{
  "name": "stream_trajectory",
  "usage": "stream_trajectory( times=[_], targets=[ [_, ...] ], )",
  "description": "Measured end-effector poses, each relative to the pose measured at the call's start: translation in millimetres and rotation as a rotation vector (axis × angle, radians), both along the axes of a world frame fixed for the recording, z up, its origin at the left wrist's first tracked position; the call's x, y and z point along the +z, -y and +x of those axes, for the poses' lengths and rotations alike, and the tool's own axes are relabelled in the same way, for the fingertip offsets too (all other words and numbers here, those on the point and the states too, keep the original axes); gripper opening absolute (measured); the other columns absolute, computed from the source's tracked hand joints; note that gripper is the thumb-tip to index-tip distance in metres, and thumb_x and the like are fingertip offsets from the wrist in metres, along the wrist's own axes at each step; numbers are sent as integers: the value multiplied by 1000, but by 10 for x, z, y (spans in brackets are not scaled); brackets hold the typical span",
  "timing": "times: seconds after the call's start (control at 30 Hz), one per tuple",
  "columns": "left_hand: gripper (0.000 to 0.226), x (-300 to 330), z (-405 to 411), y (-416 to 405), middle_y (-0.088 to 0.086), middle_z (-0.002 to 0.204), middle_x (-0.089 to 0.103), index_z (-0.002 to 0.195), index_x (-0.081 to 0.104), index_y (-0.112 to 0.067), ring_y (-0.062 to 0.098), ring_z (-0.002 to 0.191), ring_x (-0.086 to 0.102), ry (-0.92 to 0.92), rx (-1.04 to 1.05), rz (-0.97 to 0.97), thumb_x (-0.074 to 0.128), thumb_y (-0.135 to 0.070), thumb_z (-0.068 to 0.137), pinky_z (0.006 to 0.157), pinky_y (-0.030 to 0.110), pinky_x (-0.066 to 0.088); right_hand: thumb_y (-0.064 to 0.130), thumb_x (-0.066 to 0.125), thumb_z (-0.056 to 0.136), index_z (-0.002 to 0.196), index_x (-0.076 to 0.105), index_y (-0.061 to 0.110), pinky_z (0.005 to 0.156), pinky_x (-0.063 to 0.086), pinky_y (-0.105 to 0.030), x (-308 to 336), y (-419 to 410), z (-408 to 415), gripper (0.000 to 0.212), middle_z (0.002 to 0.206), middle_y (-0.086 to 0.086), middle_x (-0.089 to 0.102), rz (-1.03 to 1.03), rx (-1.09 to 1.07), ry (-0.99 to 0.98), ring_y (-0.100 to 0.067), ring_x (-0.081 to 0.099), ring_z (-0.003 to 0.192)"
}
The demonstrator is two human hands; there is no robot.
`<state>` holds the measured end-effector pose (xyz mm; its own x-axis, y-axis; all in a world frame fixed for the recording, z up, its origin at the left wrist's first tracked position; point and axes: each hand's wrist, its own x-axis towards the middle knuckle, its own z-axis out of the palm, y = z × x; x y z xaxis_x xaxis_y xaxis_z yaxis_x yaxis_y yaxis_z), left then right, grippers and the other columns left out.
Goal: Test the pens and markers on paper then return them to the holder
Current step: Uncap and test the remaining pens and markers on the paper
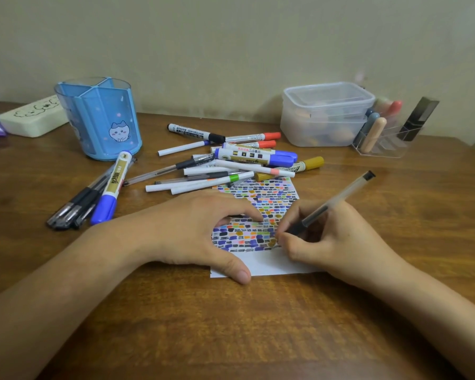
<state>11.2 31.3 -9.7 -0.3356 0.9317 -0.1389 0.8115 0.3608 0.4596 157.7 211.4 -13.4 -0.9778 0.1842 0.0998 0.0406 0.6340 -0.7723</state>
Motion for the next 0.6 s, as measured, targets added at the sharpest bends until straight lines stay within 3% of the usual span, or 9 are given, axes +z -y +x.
stream_trajectory(
  times=[0.17, 0.27, 0.5, 0.6],
  targets=[
    [88, -1, -2, -5, -39, 136, 38, 134, 39, -59, -16, 121, 35, -2, 0, -6, 71, -77, 55, 97, 8, 32, 11, 75, 81, 74, 73, 18, 54, 44, -15, 6, 17, 3, 10, 64, 7, 69, -6, 15, 9, 0, 58, 57],
    [89, 5, -1, -8, -39, 138, 37, 135, 37, -60, -13, 123, 36, -7, 2, -24, 68, -80, 53, 102, 16, 34, 12, 74, 78, 72, 71, 18, 53, 43, -17, 2, 4, -3, 10, 62, 6, 67, -3, -10, 1, 0, 56, 56],
    [89, 8, 0, -11, -38, 139, 36, 134, 36, -60, -12, 124, 35, -11, 1, -27, 68, -80, 54, 104, 19, 34, 11, 76, 80, 72, 72, 18, 53, 42, -14, 12, 10, 1, 11, 62, 8, 67, 6, 8, 1, 0, 56, 55],
    [88, 2, -1, -5, -39, 135, 38, 135, 38, -58, -16, 120, 35, -16, -9, -9, 70, -78, 55, 97, 8, 32, 12, 75, 80, 73, 72, 18, 54, 43, -15, 10, 15, 1, 10, 63, 7, 67, 0, 12, 0, 0, 56, 56]
  ],
)
